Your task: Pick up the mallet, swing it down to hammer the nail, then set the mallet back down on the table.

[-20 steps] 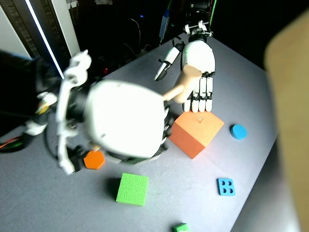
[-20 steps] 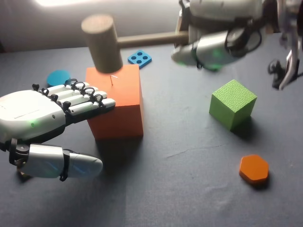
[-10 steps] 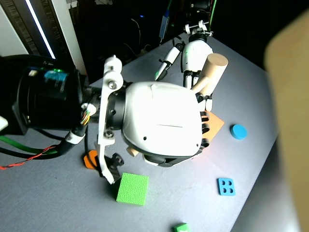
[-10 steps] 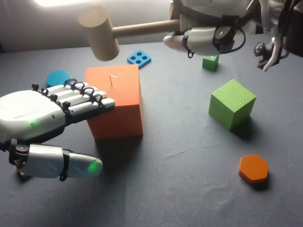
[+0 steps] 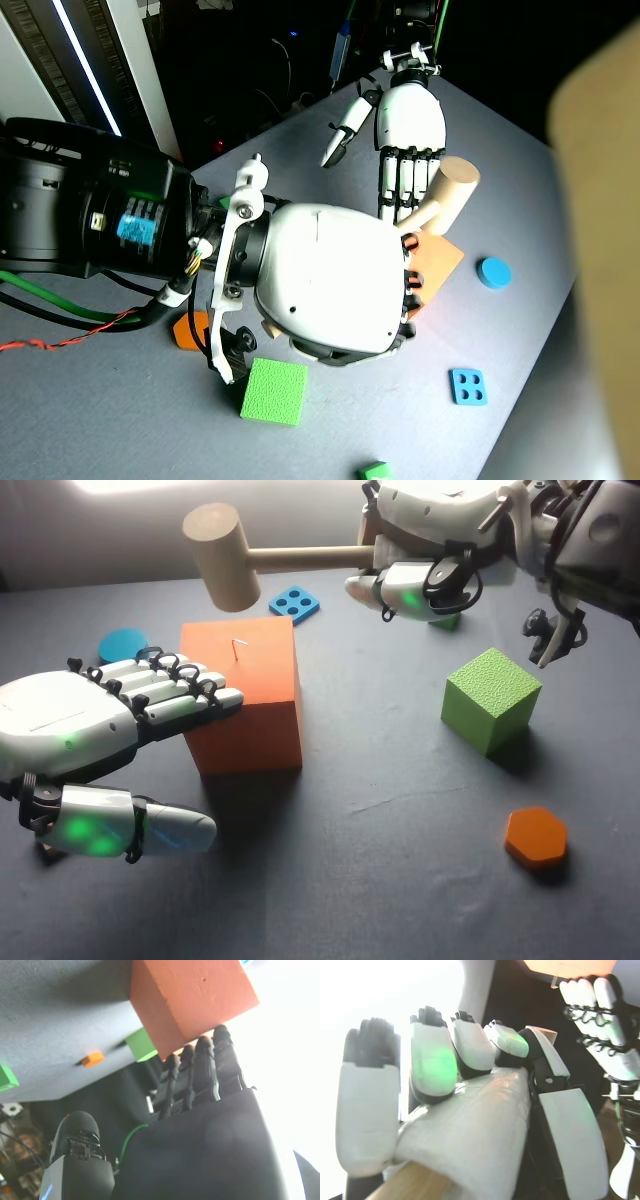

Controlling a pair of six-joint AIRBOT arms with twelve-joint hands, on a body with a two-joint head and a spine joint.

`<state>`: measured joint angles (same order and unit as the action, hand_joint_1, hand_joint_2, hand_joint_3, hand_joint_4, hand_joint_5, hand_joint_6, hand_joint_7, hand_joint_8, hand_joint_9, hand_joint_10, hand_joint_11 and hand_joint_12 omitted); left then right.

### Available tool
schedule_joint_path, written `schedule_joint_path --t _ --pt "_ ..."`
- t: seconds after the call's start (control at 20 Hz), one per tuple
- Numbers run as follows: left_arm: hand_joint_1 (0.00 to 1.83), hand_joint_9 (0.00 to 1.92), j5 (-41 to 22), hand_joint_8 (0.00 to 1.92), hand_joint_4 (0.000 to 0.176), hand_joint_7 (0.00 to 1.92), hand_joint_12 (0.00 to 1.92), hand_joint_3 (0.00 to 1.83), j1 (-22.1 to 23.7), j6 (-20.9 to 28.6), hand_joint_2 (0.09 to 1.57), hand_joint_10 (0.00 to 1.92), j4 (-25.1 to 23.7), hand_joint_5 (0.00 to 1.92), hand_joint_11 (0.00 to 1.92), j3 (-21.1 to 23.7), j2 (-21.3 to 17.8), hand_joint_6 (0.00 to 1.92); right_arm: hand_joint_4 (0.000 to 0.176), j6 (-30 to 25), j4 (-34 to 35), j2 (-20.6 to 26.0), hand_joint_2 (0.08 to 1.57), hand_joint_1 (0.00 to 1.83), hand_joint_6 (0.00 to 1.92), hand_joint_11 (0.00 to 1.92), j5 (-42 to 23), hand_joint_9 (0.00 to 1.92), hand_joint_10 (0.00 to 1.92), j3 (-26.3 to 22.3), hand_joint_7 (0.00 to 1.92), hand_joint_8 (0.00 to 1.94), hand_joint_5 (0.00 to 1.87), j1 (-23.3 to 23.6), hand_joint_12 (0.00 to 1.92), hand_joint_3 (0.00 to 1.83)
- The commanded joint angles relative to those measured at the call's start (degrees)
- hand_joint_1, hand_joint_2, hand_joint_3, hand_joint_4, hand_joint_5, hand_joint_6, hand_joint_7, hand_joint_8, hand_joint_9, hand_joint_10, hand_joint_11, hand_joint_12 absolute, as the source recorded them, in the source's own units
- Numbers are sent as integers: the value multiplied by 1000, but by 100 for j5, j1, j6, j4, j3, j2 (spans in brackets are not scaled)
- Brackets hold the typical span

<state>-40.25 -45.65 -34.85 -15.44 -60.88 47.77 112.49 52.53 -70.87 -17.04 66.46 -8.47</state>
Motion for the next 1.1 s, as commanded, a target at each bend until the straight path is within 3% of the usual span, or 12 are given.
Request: schedule_joint_path --t 0.0,0.5,0.85,1.05 --pt "0 36 -378 6 0 41 9 3 24 17 1127 6 90 39 11 -29 35 5 176 56 -89 -1 1568 523 1921 1877 -535 1784 1921 -4 1688 1941 1366 27 1921 17" --pt "0 17 -375 0 0 20 3 0 24 14 1123 1 90 26 4 -35 40 1 176 197 -68 -120 1570 516 1921 1877 -605 1776 1921 0 1674 1941 1349 156 1921 21" --pt "0 18 -375 0 0 19 2 0 24 14 1126 0 90 20 2 -36 42 0 176 320 -80 -470 1562 543 1921 1853 -444 1756 1921 507 1656 1941 1336 -622 1921 5" --pt "0 21 -375 1 0 21 6 0 22 14 1125 1 90 24 8 -37 42 2 176 322 -44 -452 1566 529 1921 1851 -334 1757 1921 535 1654 1941 1342 -646 1921 3"
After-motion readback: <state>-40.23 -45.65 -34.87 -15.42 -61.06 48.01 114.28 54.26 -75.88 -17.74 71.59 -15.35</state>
